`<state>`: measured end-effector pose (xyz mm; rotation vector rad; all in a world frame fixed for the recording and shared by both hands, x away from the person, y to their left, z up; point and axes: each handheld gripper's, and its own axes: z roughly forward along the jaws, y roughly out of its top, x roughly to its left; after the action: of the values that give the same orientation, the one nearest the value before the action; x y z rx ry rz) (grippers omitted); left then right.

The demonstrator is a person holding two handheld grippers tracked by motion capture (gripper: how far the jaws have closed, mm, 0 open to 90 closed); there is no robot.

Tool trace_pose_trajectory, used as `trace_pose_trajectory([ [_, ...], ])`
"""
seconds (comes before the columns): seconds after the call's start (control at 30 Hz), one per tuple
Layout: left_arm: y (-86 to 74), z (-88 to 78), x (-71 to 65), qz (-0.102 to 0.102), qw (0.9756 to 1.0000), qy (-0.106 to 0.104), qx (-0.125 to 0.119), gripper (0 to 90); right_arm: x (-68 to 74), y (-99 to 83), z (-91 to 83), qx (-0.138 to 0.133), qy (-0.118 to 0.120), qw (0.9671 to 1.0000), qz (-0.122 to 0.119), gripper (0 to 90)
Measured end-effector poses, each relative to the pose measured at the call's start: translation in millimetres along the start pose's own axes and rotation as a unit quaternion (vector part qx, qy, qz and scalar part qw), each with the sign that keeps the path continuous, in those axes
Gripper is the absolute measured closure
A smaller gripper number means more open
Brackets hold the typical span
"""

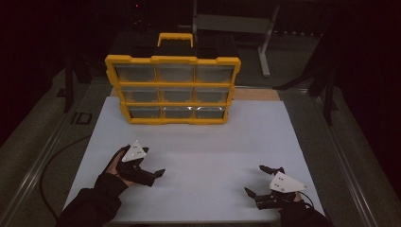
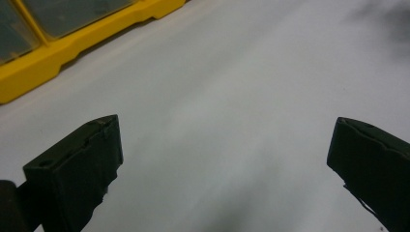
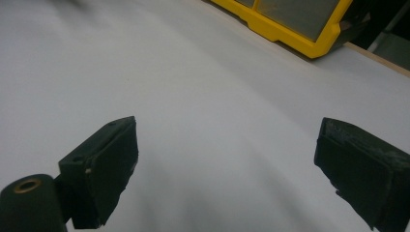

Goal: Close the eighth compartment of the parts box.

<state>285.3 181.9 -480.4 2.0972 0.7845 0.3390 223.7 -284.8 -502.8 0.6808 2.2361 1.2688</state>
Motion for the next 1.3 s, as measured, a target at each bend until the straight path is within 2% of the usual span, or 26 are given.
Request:
trace_pose_trajectory([
  [0.47,-15.7,-10.9,-3.7,0.005,1.0,0.001,0.007,0.0,0.5,0.1,0.2,0.003,-0.001,1.0,0.0,8.3],
  [0.57,-19.8,-13.1,-3.3,0.001,0.9999,0.004,0.01,0.0,0.4,0.0,0.2,0.003,-0.001,1.0,-0.001,8.4],
  [0.67,-24.5,-15.4,-3.3,0.001,0.9998,0.017,0.012,0.0,0.4,0.0,0.4,0.004,0.0,1.0,-0.001,8.4],
  [0.83,-31.9,-19.2,-3.2,-0.007,0.9998,0.019,0.01,0.0,0.2,-0.1,0.6,0.005,0.0,1.0,-0.005,8.3],
  [1.07,-38.2,-21.9,-5.0,0.002,0.9996,0.022,0.016,0.0,0.4,-0.2,1.2,0.007,-0.001,1.0,-0.005,8.4],
  [1.3,-45.9,-26.4,-4.9,0.0,0.9995,0.028,0.014,0.0,0.1,-0.4,1.3,0.008,-0.001,1.0,-0.005,8.3],
])
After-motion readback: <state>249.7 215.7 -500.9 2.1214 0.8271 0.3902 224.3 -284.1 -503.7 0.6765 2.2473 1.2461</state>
